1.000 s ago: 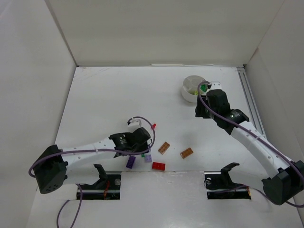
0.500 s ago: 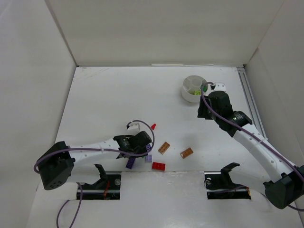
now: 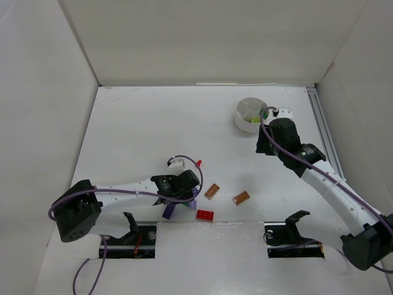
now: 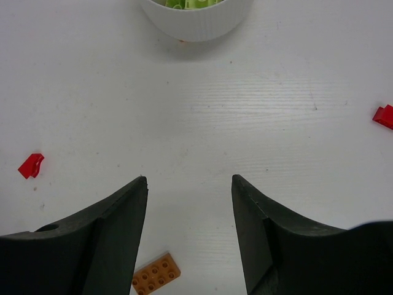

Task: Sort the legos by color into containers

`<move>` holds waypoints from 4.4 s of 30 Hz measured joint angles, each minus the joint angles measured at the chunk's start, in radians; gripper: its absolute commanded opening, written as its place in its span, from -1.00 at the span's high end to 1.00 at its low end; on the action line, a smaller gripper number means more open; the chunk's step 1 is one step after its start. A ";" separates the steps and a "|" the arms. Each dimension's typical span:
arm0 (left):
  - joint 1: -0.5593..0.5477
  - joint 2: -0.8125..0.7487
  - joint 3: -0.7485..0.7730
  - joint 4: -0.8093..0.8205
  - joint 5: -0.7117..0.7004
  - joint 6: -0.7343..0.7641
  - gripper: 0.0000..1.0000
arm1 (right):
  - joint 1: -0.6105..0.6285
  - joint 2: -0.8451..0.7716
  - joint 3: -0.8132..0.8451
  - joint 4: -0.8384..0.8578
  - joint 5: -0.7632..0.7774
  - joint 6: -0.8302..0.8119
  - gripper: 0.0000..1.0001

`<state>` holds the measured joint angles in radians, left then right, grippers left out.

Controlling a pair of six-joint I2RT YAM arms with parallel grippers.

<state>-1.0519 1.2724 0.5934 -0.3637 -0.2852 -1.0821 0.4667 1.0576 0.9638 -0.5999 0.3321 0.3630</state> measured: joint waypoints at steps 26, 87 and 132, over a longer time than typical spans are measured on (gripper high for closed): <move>-0.148 -0.058 -0.021 -0.105 0.144 -0.168 0.01 | 0.000 -0.058 0.000 -0.047 0.030 0.000 -0.25; -0.171 0.241 0.218 -0.284 0.078 -0.149 0.57 | 0.000 -0.199 -0.058 -0.088 -0.002 0.000 -0.25; 0.269 -0.051 0.482 0.587 1.048 0.177 0.46 | 0.288 -0.393 -0.247 0.658 -0.628 -0.596 -0.33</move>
<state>-0.7834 1.2217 1.0752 0.2230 0.7624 -0.9054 0.7551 0.6643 0.7170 0.0578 -0.2955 -0.2333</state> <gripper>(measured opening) 0.329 0.664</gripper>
